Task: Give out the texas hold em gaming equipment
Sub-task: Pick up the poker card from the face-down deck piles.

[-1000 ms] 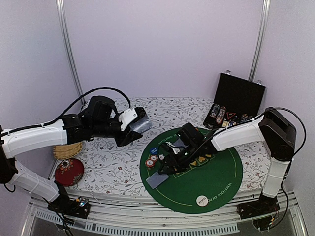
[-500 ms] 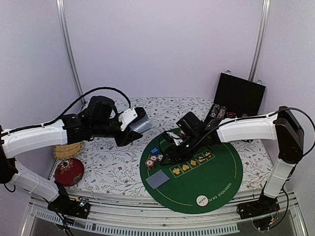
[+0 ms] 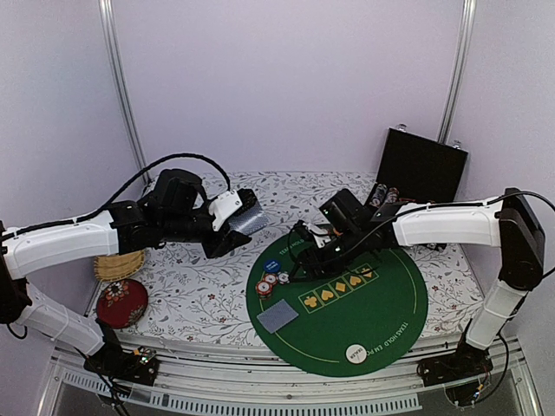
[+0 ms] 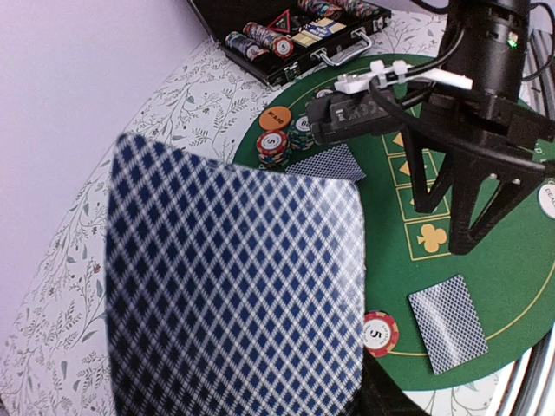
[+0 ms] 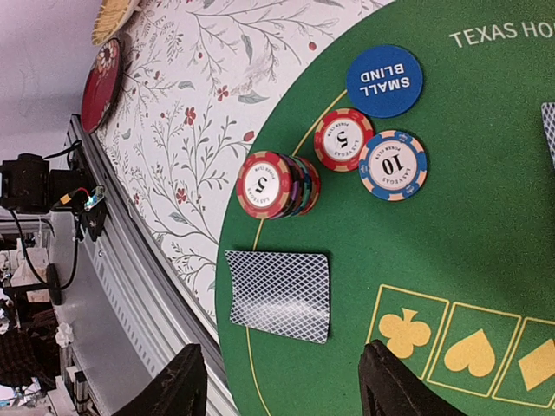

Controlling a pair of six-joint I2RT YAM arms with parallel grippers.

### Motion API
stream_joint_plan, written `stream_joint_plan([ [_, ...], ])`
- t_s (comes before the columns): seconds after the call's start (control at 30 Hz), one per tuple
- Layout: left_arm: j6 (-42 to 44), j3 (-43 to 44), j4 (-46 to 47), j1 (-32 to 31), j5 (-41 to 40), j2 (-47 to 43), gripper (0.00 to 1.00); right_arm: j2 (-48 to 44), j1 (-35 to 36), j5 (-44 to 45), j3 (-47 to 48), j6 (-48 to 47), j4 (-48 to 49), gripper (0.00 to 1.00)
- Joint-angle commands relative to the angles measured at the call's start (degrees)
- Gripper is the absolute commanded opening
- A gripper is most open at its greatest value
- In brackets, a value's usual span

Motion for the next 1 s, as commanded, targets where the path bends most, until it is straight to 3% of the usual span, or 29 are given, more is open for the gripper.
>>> stream_joint_plan([
  [0.0,0.5,-0.2,1.4,0.4,0.0,-1.8,0.49,-2.5,-0.9,1.9,-1.4,1.1,0.0,0.62],
  [0.27,0.6,-0.3,1.5,0.4,0.1,-1.7,0.49,-4.7,-2.4,2.1,-1.8,1.6,0.1,0.62],
  [0.57,0.7,-0.2,1.4,0.4,0.3,-1.6,0.49,-11.0,-5.4,-4.2,3.4,-3.9,4.8,0.68],
  [0.97,0.6,-0.3,1.3,0.3,1.0,-1.3,0.49,-3.9,-5.2,-9.4,13.7,-5.4,15.8,0.75],
])
